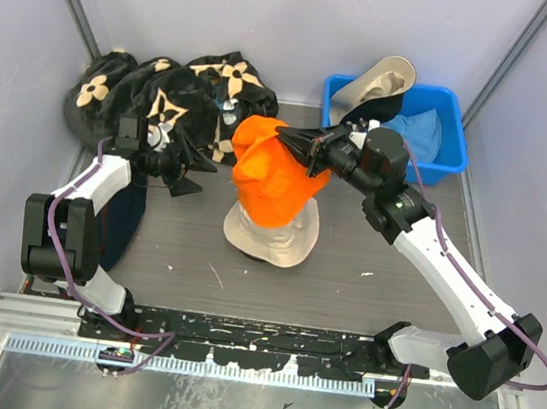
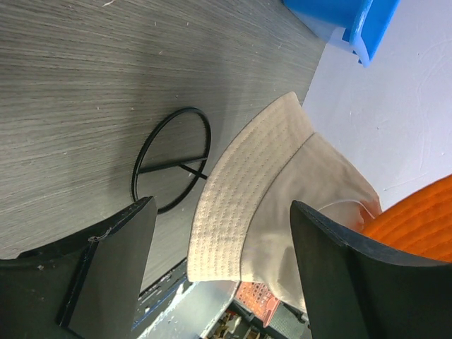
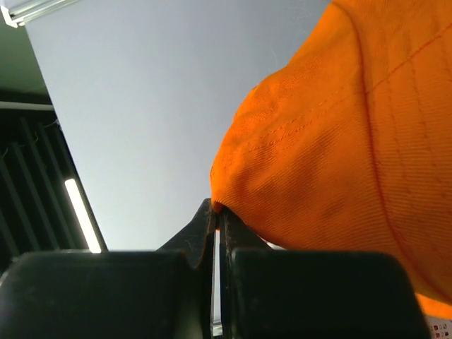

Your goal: Stack the hats

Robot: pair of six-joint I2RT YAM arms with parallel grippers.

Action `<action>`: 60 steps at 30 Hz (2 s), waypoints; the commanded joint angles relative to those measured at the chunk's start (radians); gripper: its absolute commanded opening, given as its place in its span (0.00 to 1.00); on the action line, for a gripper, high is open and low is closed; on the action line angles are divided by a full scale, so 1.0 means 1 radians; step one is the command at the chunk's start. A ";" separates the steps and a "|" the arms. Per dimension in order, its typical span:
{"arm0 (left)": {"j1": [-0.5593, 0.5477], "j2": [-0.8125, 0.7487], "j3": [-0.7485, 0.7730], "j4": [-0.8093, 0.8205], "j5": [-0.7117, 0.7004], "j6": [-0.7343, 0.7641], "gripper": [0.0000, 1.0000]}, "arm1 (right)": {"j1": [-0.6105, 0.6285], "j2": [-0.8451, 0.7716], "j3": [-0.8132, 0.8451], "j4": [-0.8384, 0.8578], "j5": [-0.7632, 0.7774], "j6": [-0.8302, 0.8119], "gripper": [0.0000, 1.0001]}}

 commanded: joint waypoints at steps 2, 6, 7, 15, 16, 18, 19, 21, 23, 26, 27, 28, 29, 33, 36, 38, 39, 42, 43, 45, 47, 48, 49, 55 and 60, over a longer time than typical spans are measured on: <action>-0.003 -0.003 -0.009 0.019 0.011 0.000 0.84 | 0.004 0.006 0.091 0.089 -0.013 0.013 0.01; -0.003 0.001 -0.018 0.027 0.010 -0.001 0.84 | 0.005 0.026 0.137 0.076 -0.015 0.008 0.01; -0.003 0.001 -0.019 0.028 0.010 -0.001 0.84 | 0.006 0.032 0.151 0.068 -0.015 0.006 0.01; -0.003 0.009 -0.028 0.054 0.016 -0.012 0.84 | 0.051 0.066 0.196 0.040 0.001 -0.010 0.01; -0.003 0.010 -0.027 0.056 0.016 -0.013 0.84 | 0.057 0.064 0.189 0.039 0.006 -0.010 0.01; -0.003 0.013 -0.026 0.058 0.017 -0.013 0.84 | 0.070 0.056 0.173 0.039 0.015 -0.009 0.01; -0.003 0.014 -0.024 0.058 0.019 -0.012 0.84 | 0.078 0.050 0.161 0.040 0.022 -0.007 0.01; -0.003 0.019 -0.024 0.060 0.022 -0.012 0.84 | 0.087 0.040 0.141 0.043 0.035 -0.006 0.01; -0.003 0.024 -0.024 0.063 0.024 -0.012 0.84 | 0.094 0.022 0.113 0.042 0.046 -0.007 0.01; -0.003 0.027 -0.026 0.065 0.025 -0.012 0.84 | 0.094 -0.015 0.058 0.040 0.063 0.002 0.01; -0.004 0.029 -0.026 0.067 0.025 -0.012 0.84 | 0.095 -0.025 0.040 0.040 0.066 0.004 0.01; -0.003 0.030 -0.026 0.068 0.025 -0.010 0.84 | 0.095 -0.036 0.025 0.035 0.067 0.006 0.01; -0.003 0.032 -0.026 0.067 0.025 -0.009 0.84 | 0.096 -0.048 0.010 0.034 0.070 0.007 0.01; -0.004 0.036 -0.032 0.070 0.027 -0.009 0.84 | 0.094 -0.106 -0.067 0.028 0.092 0.007 0.01; -0.003 0.036 -0.036 0.070 0.028 -0.007 0.84 | 0.091 -0.141 -0.130 0.031 0.102 0.008 0.01; -0.003 0.036 -0.037 0.069 0.028 -0.006 0.84 | 0.083 -0.162 -0.169 0.032 0.103 0.010 0.01; -0.003 0.036 -0.038 0.069 0.028 -0.006 0.84 | 0.078 -0.170 -0.184 0.029 0.100 0.010 0.01; -0.003 0.035 -0.040 0.066 0.029 -0.004 0.84 | 0.073 -0.198 -0.238 0.024 0.101 0.013 0.01; -0.003 0.034 -0.039 0.065 0.028 -0.004 0.84 | 0.071 -0.206 -0.256 0.022 0.101 0.014 0.01; -0.003 0.033 -0.040 0.064 0.029 -0.003 0.84 | 0.066 -0.217 -0.285 0.025 0.099 0.008 0.01; -0.003 0.032 -0.039 0.061 0.028 -0.002 0.84 | 0.055 -0.225 -0.310 0.033 0.093 0.003 0.01; -0.003 0.031 -0.041 0.060 0.029 -0.001 0.84 | 0.046 -0.230 -0.323 0.043 0.087 0.003 0.01; -0.003 0.029 -0.041 0.057 0.028 0.000 0.84 | 0.036 -0.232 -0.333 0.052 0.082 0.002 0.02; -0.003 0.019 -0.040 0.039 0.026 0.010 0.84 | -0.024 -0.248 -0.382 0.080 0.040 -0.009 0.22; -0.003 0.012 -0.044 0.036 0.025 0.010 0.84 | -0.090 -0.275 -0.386 0.047 -0.003 -0.071 0.52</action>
